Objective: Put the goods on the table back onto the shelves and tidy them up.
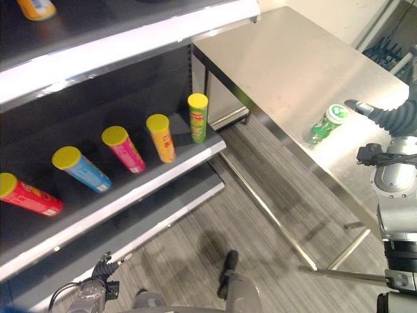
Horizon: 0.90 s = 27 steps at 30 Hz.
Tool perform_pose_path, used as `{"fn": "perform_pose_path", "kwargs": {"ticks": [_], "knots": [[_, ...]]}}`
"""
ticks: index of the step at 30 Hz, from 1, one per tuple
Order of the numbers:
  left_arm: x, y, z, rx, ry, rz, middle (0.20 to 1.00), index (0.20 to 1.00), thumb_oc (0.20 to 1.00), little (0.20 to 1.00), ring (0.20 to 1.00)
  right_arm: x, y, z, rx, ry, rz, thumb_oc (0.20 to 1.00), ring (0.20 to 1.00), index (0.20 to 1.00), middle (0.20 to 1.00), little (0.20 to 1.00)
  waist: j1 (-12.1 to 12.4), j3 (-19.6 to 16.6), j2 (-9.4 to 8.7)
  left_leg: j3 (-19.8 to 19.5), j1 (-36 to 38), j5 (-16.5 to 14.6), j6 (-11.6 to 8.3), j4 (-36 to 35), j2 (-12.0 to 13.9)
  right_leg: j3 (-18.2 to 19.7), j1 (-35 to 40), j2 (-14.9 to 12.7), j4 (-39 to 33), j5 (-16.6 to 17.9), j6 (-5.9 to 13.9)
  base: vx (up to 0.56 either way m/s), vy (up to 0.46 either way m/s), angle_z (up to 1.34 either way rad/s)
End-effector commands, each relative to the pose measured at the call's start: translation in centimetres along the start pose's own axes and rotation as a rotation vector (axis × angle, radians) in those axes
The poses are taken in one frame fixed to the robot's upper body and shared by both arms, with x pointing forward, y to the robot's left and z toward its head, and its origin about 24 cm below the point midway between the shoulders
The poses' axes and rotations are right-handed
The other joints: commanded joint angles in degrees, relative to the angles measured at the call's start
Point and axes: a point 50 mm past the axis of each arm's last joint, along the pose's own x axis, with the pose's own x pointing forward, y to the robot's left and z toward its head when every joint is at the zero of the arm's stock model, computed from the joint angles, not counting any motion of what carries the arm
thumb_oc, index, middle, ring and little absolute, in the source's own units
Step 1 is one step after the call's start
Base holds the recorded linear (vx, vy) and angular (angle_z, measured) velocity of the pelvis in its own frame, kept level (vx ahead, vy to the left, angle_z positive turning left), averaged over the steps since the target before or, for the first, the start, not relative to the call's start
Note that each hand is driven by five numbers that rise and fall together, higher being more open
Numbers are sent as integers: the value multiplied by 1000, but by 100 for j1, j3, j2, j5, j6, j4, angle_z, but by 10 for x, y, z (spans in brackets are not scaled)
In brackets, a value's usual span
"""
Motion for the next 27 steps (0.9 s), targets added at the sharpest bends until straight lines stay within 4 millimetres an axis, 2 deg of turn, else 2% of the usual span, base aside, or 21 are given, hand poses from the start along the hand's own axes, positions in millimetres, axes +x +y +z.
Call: {"fn": "perform_pose_path", "kwargs": {"ticks": [1, 2, 3, 5, 6, 9, 14, 17, 27], "knots": [[-3, 38, -18, 110, 63, 101, 1000, 1000, 1000, 1000, 1000, 10, -28, 8, -105, -77, -126, 1000, 1000, 1000, 1000, 1000, 137, -219, -356, -6, -304, -831, 609, -706, -938, 465, 549, -722, -324, -207, 1155, 52, -130, 0], [-4, 37, -15, 113, 24, 73, 1000, 1000, 1000, 1000, 1000, 11, -25, 9, -74, -67, -65, 1000, 1000, 1000, 1000, 1000, 180, -224, -351, -127, -345, -805, 608, -663, -1070, 661, 569, -591, -356, -204, 1113, 49, -65, -12], [-5, 35, -15, 93, 23, 56, 1000, 1000, 1000, 1000, 1000, 12, -20, 13, -15, -79, -51, 1000, 1000, 1000, 1000, 1000, 227, -296, -362, -248, -274, -815, 688, -804, -1213, 805, 533, -524, -424, -154, 1123, 90, -44, 3], [-4, 35, -14, 86, 21, 50, 1000, 1000, 1000, 1000, 1000, 8, -17, 10, 50, -61, -53, 1000, 1000, 1000, 1000, 1000, 224, -320, -329, -256, -239, -744, 682, -921, -1181, 728, 561, -523, -470, -169, 1102, 73, -15, -49], [-6, 36, -22, 97, 49, 46, 1000, 1000, 1000, 1000, 1000, 4, -14, -4, 70, 16, -42, 1000, 1000, 1000, 1000, 1000, 223, -393, -300, -162, -92, -604, 656, -1188, -1135, 694, 599, -520, -470, -175, 1118, 90, 6, -53], [-6, 37, -28, 109, 82, 44, 1000, 1000, 1000, 1000, 1000, 3, -6, -15, 79, 71, -10, 1000, 1000, 1000, 1000, 1000, 230, -453, -235, -94, 167, -526, 635, -1465, -1043, 678, 652, -525, -439, -216, 1102, 93, 8, -1], [-4, 37, -23, 99, 63, 50, 1000, 1000, 1000, 1000, 1000, 3, 1, -27, 79, 132, 68, 1000, 1000, 1000, 1000, 1000, 202, -444, -207, -67, 332, -451, 524, -1600, -878, 725, 668, -481, -378, -309, 1054, 39, -38, -8], [-3, 34, -16, 94, 36, 26, 1000, 1000, 1000, 1000, 1000, -3, 6, -48, 42, 230, 174, 1000, 1000, 1000, 1000, 1000, 177, -463, -204, -77, 392, -344, 393, -1702, -731, 611, 716, -435, -376, -365, 1021, 56, -93, 3], [-6, 25, -25, 126, 56, -24, 1000, 1000, 1000, 1000, 1000, -9, 28, -64, -9, 309, 372, 1000, 1000, 1000, 1000, 1000, 191, -404, -102, -112, 270, -181, 257, -1735, -602, 455, 702, -368, -427, -401, 987, 29, -33, 1]]}}
